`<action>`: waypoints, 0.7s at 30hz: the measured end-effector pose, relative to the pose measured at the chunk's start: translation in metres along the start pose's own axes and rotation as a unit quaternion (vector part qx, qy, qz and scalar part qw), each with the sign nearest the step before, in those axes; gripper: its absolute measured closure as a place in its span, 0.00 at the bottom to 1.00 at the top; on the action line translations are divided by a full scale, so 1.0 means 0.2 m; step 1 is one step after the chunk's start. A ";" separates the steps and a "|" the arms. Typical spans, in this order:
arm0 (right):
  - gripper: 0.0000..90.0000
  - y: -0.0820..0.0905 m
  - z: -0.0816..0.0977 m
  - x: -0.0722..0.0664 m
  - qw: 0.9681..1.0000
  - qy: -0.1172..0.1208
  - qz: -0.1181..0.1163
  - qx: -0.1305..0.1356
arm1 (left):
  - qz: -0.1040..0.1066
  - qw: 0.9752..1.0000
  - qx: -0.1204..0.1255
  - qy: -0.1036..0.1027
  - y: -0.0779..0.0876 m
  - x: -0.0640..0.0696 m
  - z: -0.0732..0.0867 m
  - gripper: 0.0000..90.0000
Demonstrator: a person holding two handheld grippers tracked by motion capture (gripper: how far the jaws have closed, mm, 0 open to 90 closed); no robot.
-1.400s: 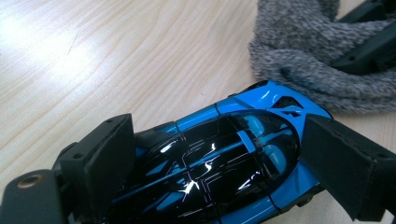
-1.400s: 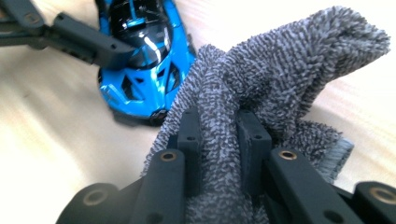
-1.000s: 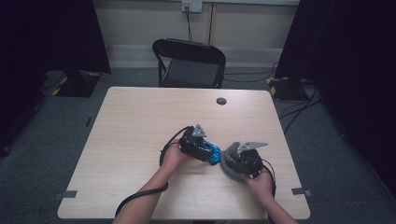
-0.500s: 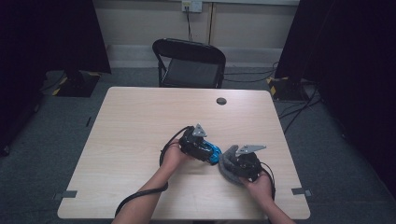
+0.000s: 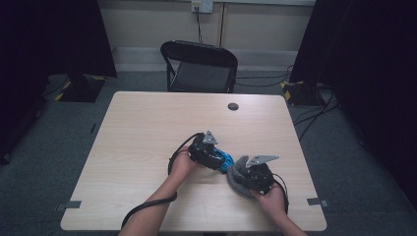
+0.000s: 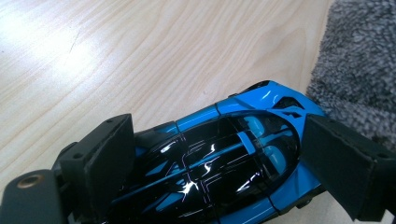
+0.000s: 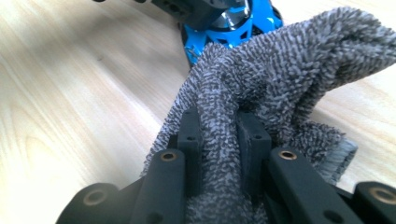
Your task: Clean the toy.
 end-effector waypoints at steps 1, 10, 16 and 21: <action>0.83 0.00 0.00 0.00 1.000 0.001 -0.001 0.000 | 0.000 1.000 0.000 0.000 0.00 0.00 0.00 0.12; 0.83 -0.01 0.00 -0.02 1.000 0.005 -0.006 -0.003 | -0.001 1.000 -0.001 0.002 0.00 0.00 0.00 0.12; 0.82 -0.02 0.00 -0.08 1.000 0.011 -0.023 -0.006 | -0.002 1.000 0.001 0.004 0.00 0.00 0.00 0.12; 0.82 -0.05 -0.01 -0.12 0.999 0.016 -0.031 -0.010 | -0.002 1.000 -0.001 0.003 0.00 0.00 0.00 0.12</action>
Point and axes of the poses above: each handheld gripper's, and its own axes: y roughly backward along the jaws, z roughly out of its underside, x roughly to its right, the point moved 7 cm from there along -y, roughly forward along the jaws, and after that the axes turned 5 degrees about -z, right-handed, at the moved point
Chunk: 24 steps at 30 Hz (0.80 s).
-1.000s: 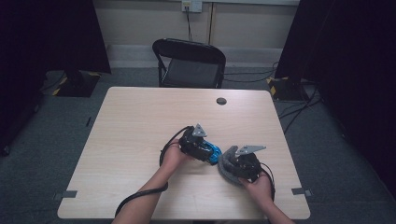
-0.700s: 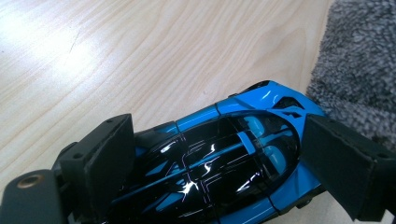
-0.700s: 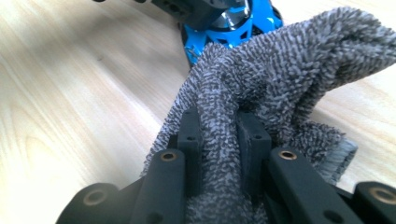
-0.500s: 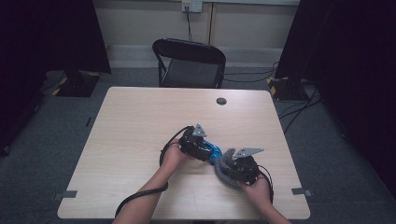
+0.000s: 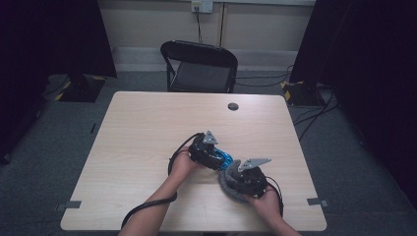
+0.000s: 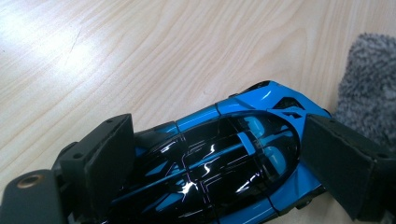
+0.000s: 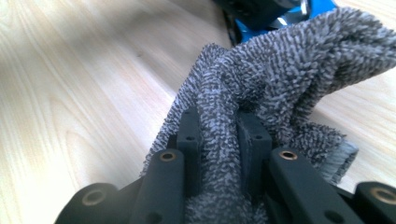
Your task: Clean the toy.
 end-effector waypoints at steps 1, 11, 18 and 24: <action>0.83 -0.01 -0.01 -0.01 1.000 0.002 -0.002 -0.001 | 0.000 1.000 0.000 0.000 0.00 0.00 0.00 0.12; 0.82 -0.03 -0.03 -0.05 0.999 0.007 -0.035 0.001 | 0.001 1.000 0.001 0.000 0.00 0.00 0.00 0.12; 0.82 0.09 -0.08 -0.02 0.999 -0.001 -0.041 0.035 | 0.003 1.000 0.005 0.005 0.01 -0.01 -0.01 0.14; 0.82 0.21 -0.11 0.14 0.998 -0.019 -0.005 0.055 | 0.008 1.000 -0.002 -0.001 0.05 -0.03 0.00 0.17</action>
Point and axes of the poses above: each handheld gripper's, and its own axes: y roughly backward along the jaws, z roughly out of its underside, x roughly to its right, the point moved 7 cm from there along -y, roughly forward along the jaws, and after that the axes turned 5 degrees about -z, right-handed, at the moved point
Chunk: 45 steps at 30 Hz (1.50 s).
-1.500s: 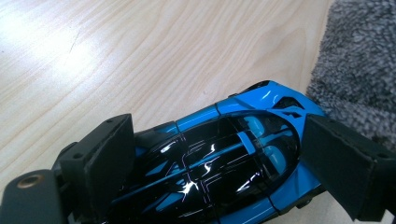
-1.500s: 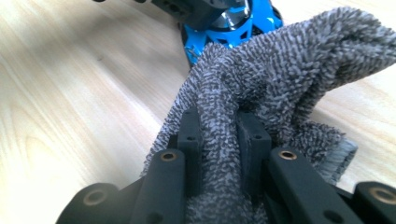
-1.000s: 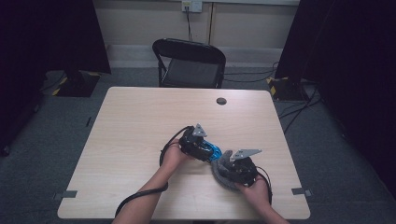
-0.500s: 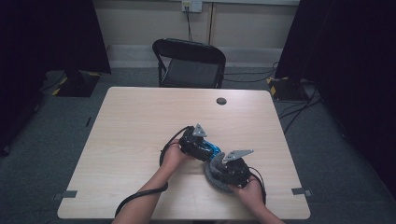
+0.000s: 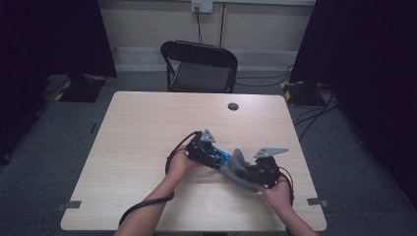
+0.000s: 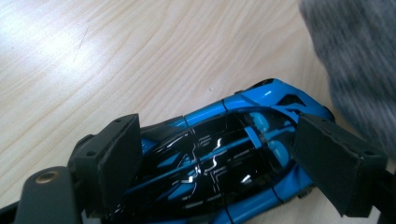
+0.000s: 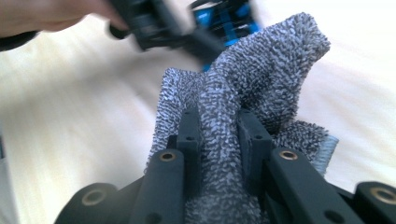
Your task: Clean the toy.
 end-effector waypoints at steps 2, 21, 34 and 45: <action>0.82 0.02 -0.02 0.04 1.000 -0.001 0.011 0.004 | 0.003 1.000 0.006 0.001 0.02 0.00 -0.01 0.20; 0.81 -0.11 -0.22 0.29 0.997 -0.024 0.078 0.007 | -0.017 1.000 0.000 0.001 0.12 0.06 0.07 0.24; 0.80 -0.25 -0.35 0.38 0.995 -0.032 0.098 0.007 | -0.031 0.999 -0.008 0.028 0.09 0.06 0.10 0.21; 0.79 -0.29 -0.33 0.39 0.995 -0.037 0.096 0.004 | -0.053 0.997 -0.008 0.061 0.07 0.03 0.08 0.17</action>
Point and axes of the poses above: each handheld gripper's, and its own axes: y roughly backward along the jaws, z roughly out of its underside, x roughly to its right, the point moved 7 cm from there along -y, roughly forward along the jaws, and after that the axes turned 5 degrees about -z, right-handed, at the moved point
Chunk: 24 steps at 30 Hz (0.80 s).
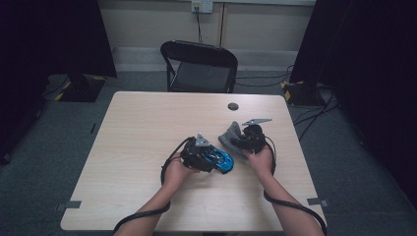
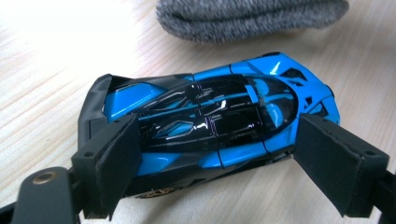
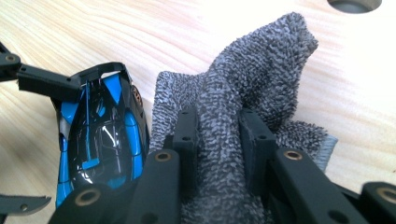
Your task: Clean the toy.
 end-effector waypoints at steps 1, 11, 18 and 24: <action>0.79 0.00 0.01 0.00 1.000 -0.002 0.000 -0.002 | -0.002 1.000 -0.001 -0.001 0.00 0.00 0.00 0.17; 0.79 0.00 0.04 0.01 1.000 -0.004 0.007 -0.003 | -0.017 1.000 -0.003 -0.001 -0.02 0.00 -0.02 0.17; 0.80 -0.06 -0.05 0.01 1.000 0.001 0.009 0.005 | -0.018 1.000 0.003 0.004 -0.02 0.01 -0.01 0.17; 0.81 -0.22 -0.14 -0.07 0.999 0.046 -0.007 -0.011 | -0.015 1.000 0.002 0.005 -0.01 0.01 -0.01 0.17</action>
Point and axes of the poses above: each handheld gripper's, and its own axes: y roughly backward along the jaws, z roughly out of its underside, x roughly to its right, the point moved 7 cm from there along -y, roughly forward along the jaws, and after that the axes turned 5 degrees about -z, right-handed, at the moved point
